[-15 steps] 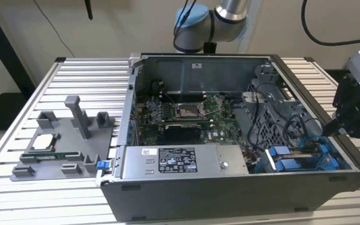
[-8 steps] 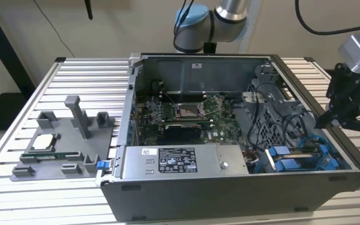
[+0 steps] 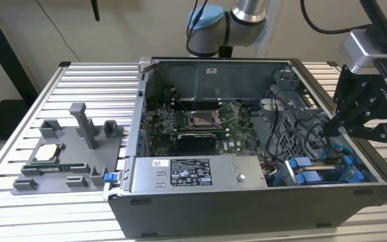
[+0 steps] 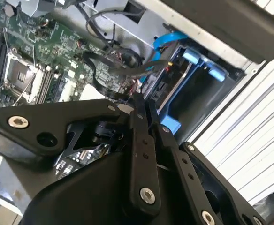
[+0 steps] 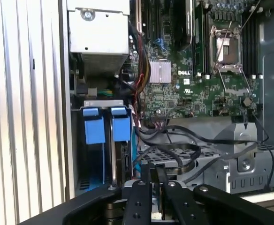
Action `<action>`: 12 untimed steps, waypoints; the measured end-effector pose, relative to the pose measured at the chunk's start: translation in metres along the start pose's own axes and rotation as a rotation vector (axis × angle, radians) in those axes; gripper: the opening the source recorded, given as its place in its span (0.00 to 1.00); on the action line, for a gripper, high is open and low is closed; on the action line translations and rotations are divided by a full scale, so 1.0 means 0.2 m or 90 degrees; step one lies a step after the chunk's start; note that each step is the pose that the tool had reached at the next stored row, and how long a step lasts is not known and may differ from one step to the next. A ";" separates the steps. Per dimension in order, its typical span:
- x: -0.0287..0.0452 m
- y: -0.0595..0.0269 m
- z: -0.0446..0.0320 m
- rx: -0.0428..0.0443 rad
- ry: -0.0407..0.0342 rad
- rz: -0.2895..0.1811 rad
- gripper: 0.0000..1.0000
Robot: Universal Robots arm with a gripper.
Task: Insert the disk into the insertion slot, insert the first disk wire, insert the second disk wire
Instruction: 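Insert the second disk wire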
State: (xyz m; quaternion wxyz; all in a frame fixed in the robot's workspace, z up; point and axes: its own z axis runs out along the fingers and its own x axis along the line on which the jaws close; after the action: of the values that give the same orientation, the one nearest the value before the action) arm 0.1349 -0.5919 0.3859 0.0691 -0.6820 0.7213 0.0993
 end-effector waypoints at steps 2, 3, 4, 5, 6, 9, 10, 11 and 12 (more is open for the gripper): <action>0.005 0.038 0.012 0.0015 0.0008 0.000 0.00; 0.007 0.051 0.018 0.0036 0.0008 -0.001 0.00; 0.008 0.062 0.022 0.0062 0.0012 -0.002 0.00; 0.010 0.069 0.025 0.0097 0.0017 -0.003 0.00; 0.011 0.074 0.027 0.0145 0.0029 -0.005 0.00; 0.012 0.077 0.030 0.0253 0.0086 -0.014 0.00; 0.012 0.077 0.030 0.0254 0.0129 -0.016 0.00; 0.012 0.077 0.029 0.0254 0.0193 -0.018 0.00; 0.012 0.077 0.029 0.0254 0.0259 -0.019 0.00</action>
State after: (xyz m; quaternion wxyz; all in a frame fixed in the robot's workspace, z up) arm 0.1192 -0.5922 0.3804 0.0695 -0.6931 0.7140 0.0699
